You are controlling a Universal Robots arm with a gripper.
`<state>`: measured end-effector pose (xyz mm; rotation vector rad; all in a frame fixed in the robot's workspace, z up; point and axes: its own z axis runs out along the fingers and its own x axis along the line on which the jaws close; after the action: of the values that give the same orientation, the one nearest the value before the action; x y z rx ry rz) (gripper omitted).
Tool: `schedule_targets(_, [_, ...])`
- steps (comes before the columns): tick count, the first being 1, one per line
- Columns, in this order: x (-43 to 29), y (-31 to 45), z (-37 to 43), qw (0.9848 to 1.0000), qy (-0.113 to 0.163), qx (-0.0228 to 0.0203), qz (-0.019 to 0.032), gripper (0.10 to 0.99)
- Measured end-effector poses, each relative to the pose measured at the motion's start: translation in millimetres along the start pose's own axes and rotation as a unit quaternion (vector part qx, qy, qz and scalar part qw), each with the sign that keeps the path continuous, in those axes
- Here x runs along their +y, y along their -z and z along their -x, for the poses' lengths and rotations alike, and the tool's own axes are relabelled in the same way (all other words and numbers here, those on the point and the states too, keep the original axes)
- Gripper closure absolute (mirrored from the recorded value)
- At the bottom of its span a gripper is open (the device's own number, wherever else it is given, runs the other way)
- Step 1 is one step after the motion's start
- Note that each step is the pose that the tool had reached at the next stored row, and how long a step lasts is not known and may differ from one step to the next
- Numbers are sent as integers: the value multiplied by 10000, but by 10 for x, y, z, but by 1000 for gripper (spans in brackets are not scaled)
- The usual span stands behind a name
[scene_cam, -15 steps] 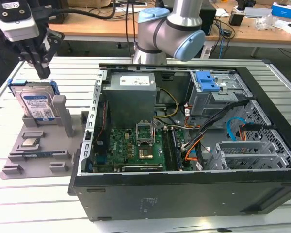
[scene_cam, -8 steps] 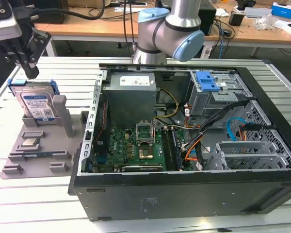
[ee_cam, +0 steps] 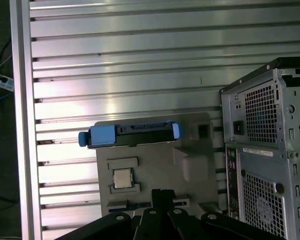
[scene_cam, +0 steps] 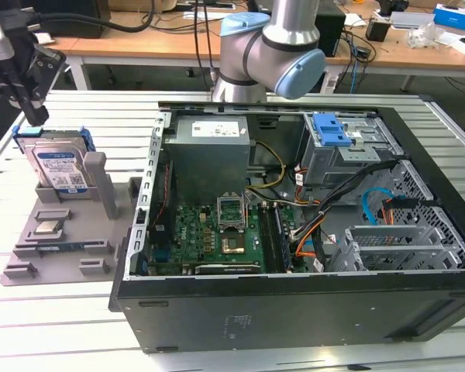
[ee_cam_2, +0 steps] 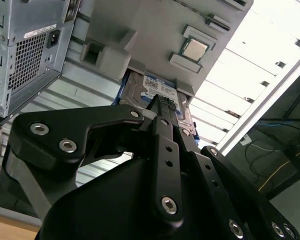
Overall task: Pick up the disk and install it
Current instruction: 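Reach for the disk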
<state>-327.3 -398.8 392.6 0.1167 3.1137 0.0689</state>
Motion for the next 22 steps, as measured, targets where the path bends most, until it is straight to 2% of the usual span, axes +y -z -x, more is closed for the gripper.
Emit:
schedule_targets(9, [-13, -2, -179, 10000, 0, 0, 0, 984])
schedule_targets(11, [2, -6, -224, 10000, 1, 0, 0, 984])
schedule_targets(13, [56, -10, -267, 10000, 0, 0, 0, 984])
schedule_targets(15, [73, -13, -305, 10000, 1, 0, 0, 984])
schedule_targets(22, [76, -21, -469, 10000, 0, 0, 0, 984])
